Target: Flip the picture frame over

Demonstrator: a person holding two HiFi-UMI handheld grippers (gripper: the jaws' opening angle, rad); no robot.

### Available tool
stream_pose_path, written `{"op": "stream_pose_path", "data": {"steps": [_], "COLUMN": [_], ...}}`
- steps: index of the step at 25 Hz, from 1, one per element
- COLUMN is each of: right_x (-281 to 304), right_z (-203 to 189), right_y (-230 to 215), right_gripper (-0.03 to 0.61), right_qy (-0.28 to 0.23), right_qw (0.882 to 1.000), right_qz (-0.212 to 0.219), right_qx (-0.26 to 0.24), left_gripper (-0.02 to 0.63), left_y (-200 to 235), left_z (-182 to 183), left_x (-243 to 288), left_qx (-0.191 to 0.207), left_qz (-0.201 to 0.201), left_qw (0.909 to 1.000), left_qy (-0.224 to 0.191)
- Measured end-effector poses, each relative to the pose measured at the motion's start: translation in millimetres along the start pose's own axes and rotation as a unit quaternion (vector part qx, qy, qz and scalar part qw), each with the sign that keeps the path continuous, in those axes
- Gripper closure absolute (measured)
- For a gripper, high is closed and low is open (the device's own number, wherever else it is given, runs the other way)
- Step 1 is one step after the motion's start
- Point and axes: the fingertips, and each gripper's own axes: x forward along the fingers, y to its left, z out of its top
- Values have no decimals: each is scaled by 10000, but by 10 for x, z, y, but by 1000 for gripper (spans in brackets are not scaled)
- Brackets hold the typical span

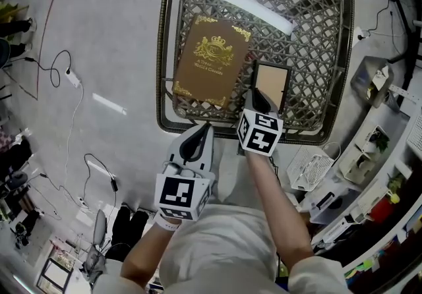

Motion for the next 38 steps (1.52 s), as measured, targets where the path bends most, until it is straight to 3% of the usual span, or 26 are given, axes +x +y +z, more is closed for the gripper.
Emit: {"op": "stream_pose_path", "data": {"steps": [12,23,38], "right_x": [-148,-382,-596], "right_z": [87,182,348], "right_y": [22,85,236], "right_gripper": [525,525,525], "right_qy": [-244,-416,-604], "right_qw": [9967,9843,9482], "right_qz": [627,1422,2799], "right_qx": [463,956,1379], "left_gripper": [589,589,589], "left_y": [-23,-144,-163], "left_z": [0,-26,-20], "left_x": [-41,-43,-50], "left_qx": [86,157,187], "left_qz": [11,-71,-76], "left_qw": [10000,9998,9998], "left_qy": [-27,-35,-28]}}
